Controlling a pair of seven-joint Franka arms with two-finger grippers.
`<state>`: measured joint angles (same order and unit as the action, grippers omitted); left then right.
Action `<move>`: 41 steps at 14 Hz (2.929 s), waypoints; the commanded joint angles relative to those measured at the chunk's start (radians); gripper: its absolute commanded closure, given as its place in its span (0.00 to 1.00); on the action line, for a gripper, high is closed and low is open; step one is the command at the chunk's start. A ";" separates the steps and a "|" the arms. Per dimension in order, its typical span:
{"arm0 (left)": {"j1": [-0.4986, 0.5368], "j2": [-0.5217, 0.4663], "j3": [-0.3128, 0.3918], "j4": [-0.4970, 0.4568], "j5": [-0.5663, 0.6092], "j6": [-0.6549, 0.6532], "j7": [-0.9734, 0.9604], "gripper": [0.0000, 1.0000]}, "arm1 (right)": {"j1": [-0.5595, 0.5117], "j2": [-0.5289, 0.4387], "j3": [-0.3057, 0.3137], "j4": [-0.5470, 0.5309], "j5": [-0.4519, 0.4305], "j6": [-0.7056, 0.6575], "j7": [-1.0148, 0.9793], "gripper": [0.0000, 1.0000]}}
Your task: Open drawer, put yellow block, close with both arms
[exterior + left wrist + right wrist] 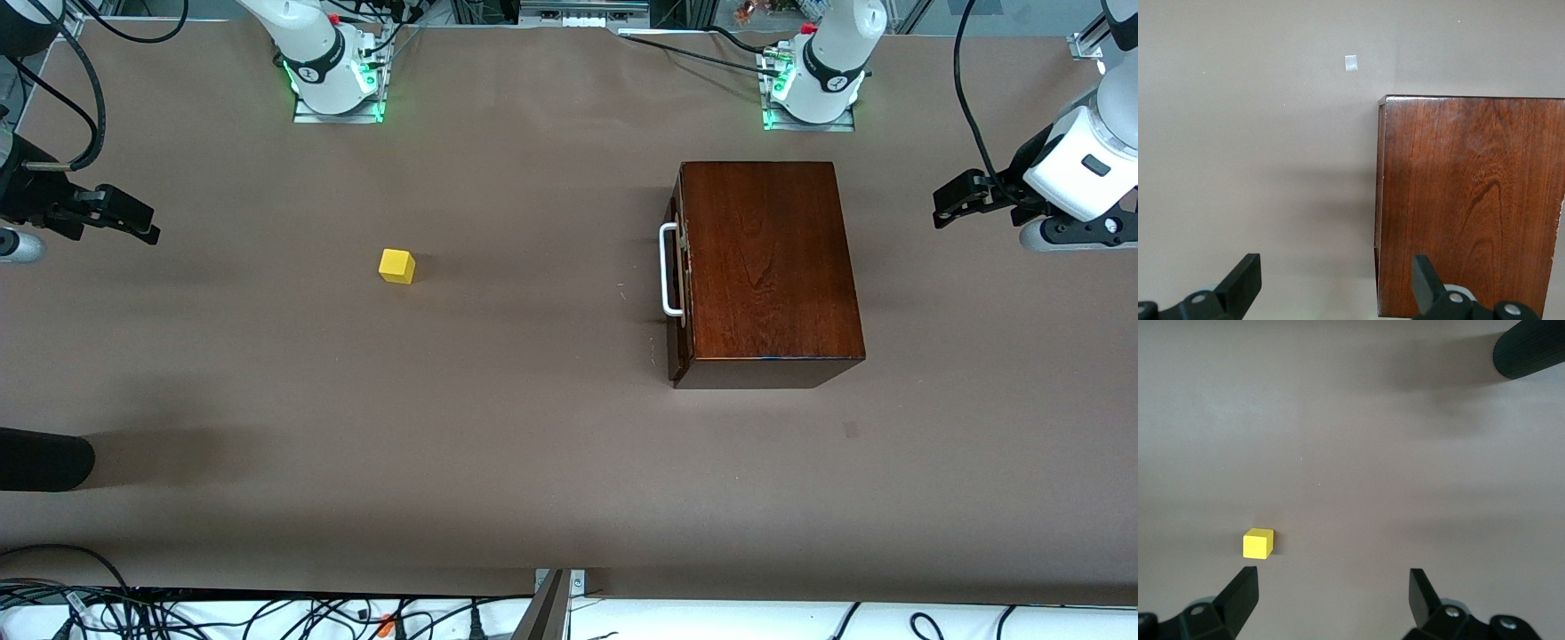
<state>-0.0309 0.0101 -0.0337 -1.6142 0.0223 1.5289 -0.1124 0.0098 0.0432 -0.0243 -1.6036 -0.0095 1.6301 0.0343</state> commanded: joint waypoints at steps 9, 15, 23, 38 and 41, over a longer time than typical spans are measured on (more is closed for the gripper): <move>-0.001 0.016 -0.002 0.033 -0.028 -0.016 0.005 0.00 | -0.002 -0.005 -0.002 0.011 0.011 -0.015 0.002 0.00; -0.017 0.054 -0.003 0.031 -0.028 0.010 0.004 0.00 | -0.002 -0.006 -0.002 0.011 0.011 -0.016 0.001 0.00; -0.024 0.106 -0.181 0.057 -0.030 0.068 -0.090 0.00 | -0.002 -0.009 0.000 0.013 0.008 -0.016 0.001 0.00; -0.414 0.450 -0.282 0.097 0.246 0.261 -0.559 0.00 | -0.002 -0.008 0.000 0.013 0.008 -0.015 0.002 0.00; -0.417 0.478 -0.281 0.096 0.304 0.261 -0.573 0.00 | -0.002 -0.008 0.001 0.011 0.008 -0.015 0.004 0.00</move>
<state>-0.4452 0.4632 -0.3278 -1.5590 0.2896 1.8053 -0.6825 0.0099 0.0425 -0.0248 -1.5979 -0.0095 1.6293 0.0344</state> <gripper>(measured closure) 0.000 0.000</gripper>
